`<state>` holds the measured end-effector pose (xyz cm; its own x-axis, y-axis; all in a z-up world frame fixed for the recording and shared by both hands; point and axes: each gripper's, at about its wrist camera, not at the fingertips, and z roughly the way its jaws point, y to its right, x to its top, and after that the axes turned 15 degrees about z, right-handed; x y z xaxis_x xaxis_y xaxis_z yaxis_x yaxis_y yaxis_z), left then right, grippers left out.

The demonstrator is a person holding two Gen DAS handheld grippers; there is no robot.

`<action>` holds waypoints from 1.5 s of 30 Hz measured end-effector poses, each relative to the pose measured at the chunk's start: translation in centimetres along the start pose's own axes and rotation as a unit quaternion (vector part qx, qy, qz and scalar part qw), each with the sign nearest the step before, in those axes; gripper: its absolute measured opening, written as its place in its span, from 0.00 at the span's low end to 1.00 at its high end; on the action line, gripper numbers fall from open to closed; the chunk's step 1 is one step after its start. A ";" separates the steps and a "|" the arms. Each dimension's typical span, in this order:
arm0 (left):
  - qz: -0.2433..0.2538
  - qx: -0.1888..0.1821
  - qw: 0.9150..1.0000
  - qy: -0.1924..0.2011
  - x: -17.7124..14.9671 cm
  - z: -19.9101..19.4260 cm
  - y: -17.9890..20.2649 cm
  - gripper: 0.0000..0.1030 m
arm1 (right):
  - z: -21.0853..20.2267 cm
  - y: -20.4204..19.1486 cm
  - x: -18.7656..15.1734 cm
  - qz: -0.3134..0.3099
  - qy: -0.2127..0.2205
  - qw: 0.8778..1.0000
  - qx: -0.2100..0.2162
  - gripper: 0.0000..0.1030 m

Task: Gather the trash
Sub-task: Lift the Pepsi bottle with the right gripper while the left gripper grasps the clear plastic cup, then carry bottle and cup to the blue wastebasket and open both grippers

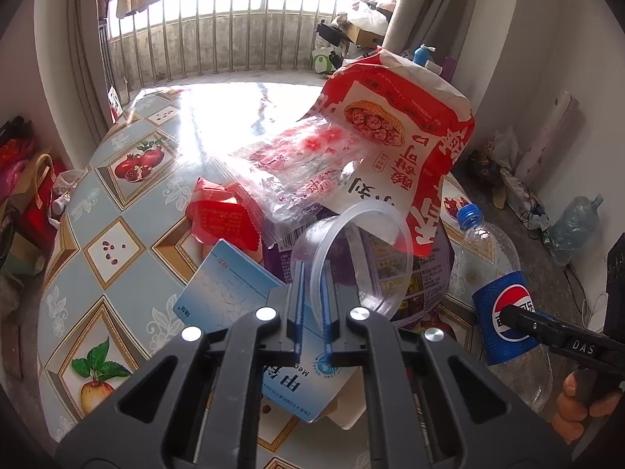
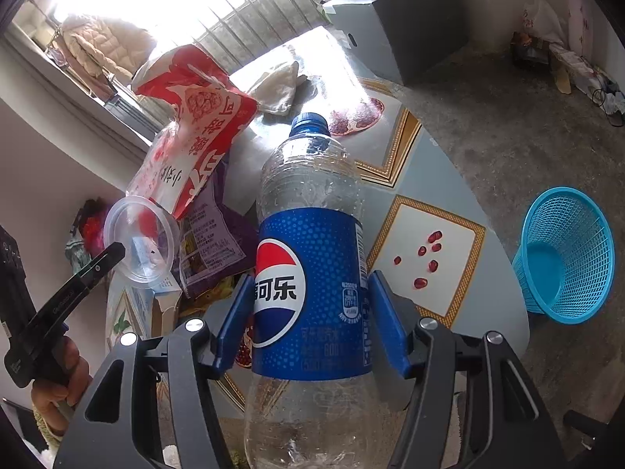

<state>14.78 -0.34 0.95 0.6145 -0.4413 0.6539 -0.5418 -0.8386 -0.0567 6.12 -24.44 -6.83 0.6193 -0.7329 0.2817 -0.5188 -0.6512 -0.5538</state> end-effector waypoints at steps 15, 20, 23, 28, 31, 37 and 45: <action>0.018 -0.035 0.998 0.043 0.5 -4.8 2.0 0.03 | -2.2 1.7 -0.3 0.027 0.017 0.999 0.033 0.53; 0.036 -0.065 0.996 0.055 1.5 -6.3 3.6 0.03 | -4.1 2.9 -0.6 0.044 0.037 0.997 0.048 0.53; 0.050 -0.092 0.993 0.048 2.6 -6.2 5.2 0.03 | -5.9 4.1 -0.6 0.061 0.059 0.995 0.059 0.53; 0.089 -0.146 0.985 0.033 5.2 -4.8 9.9 0.03 | -9.5 7.3 -0.2 0.092 0.107 0.988 0.058 0.53; 0.118 -0.176 0.977 0.024 7.0 -3.4 13.9 0.03 | -11.6 10.2 0.2 0.119 0.135 0.983 0.045 0.53; 0.184 -0.222 0.957 -0.033 9.8 1.9 23.9 0.03 | -13.5 17.7 0.7 0.206 0.170 0.964 0.014 0.53; 0.283 -0.225 0.918 -0.162 9.1 14.4 38.5 0.04 | -10.6 28.1 1.8 0.332 0.150 0.931 -0.029 0.54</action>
<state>7.75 -41.20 -6.15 0.2610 -0.8986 0.3528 -0.9641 -0.2614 0.0472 -13.64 -46.14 -13.62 -0.0372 -0.9941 0.1023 -0.7654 -0.0374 -0.6425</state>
